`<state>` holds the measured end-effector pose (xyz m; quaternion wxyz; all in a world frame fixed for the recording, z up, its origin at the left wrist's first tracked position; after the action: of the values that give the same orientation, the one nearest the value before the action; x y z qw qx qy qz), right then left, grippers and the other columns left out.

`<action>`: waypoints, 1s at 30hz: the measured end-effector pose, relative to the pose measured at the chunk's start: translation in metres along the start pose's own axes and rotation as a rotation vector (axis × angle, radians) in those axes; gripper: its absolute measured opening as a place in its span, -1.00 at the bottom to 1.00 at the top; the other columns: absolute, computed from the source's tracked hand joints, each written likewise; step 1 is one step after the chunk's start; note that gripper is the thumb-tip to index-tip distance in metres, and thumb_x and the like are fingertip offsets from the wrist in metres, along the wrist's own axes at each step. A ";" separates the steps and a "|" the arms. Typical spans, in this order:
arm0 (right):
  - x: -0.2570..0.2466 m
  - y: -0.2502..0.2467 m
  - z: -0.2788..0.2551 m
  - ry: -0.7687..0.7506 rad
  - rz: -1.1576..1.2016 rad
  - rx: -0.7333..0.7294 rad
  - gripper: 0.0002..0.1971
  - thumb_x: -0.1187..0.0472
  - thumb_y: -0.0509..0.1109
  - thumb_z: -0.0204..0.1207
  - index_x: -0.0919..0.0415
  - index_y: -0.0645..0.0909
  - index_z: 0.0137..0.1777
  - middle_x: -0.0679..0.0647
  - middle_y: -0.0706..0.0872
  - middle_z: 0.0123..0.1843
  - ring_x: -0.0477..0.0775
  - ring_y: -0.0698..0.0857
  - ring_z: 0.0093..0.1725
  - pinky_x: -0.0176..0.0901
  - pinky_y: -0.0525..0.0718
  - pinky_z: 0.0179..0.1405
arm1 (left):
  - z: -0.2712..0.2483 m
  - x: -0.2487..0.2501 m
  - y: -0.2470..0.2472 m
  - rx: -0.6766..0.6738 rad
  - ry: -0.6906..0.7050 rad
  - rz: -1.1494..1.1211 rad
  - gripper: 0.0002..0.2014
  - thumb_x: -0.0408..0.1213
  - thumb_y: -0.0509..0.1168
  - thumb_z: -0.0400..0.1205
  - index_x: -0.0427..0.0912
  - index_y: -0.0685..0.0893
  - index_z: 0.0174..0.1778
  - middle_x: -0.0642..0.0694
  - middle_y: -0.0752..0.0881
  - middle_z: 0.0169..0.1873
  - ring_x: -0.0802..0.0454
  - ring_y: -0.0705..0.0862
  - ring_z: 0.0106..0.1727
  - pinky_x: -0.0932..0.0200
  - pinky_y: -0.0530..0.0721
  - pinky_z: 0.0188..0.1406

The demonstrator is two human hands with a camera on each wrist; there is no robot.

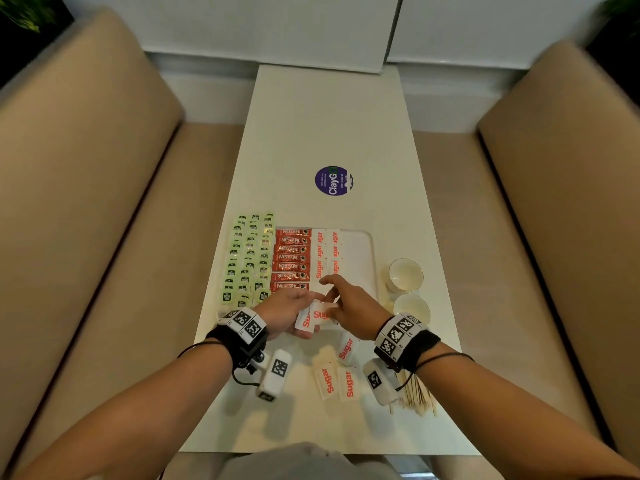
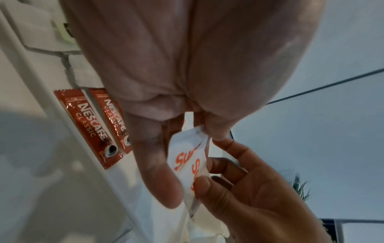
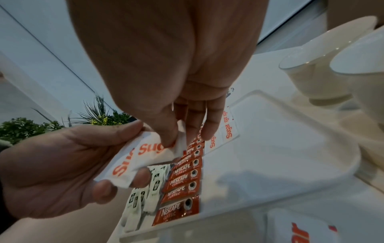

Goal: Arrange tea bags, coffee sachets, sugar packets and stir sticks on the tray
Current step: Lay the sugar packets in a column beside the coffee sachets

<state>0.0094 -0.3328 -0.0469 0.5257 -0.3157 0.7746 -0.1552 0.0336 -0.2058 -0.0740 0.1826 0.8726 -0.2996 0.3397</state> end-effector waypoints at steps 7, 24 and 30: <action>-0.010 -0.022 0.012 -0.048 0.078 0.092 -0.35 0.33 0.46 0.61 0.00 0.33 0.63 -0.09 0.62 0.15 -0.02 0.69 -0.07 -0.19 0.72 0.04 | 0.003 0.011 -0.012 0.067 0.110 0.245 -0.86 -0.34 0.31 0.74 -0.26 0.72 0.16 -0.31 0.81 -0.02 -0.09 0.83 -0.17 0.07 0.80 -0.29; -0.002 -0.034 0.042 -0.030 0.161 0.144 -0.86 0.09 0.45 0.67 0.04 0.64 0.17 -0.02 0.81 -0.05 -0.04 0.77 -0.05 -0.17 0.71 0.05 | 0.005 0.035 -0.039 0.235 0.244 0.321 -0.92 -0.23 0.43 0.66 0.05 0.78 0.01 0.01 0.82 -0.01 -0.02 0.82 -0.01 -0.03 0.82 -0.01; 0.009 -0.016 0.042 0.029 0.143 0.075 -0.77 0.03 0.28 0.76 0.16 0.69 0.08 -0.04 0.81 -0.15 -0.06 0.77 -0.12 -0.24 0.61 -0.07 | 0.013 0.027 -0.043 0.208 0.172 0.177 -0.87 -0.25 0.41 0.69 -0.02 0.77 0.13 -0.10 0.85 0.02 -0.11 0.85 0.01 -0.25 0.84 -0.06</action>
<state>0.0507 -0.3470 -0.0614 0.5354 -0.2372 0.7964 -0.1509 0.0836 -0.1907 -0.0696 0.0854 0.8249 -0.3217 0.4570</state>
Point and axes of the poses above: each hand's wrist, its own z-axis towards the middle knuckle, its own y-axis out of the palm, x = y × z, the point moved 9 cm from there along z, towards the middle knuckle
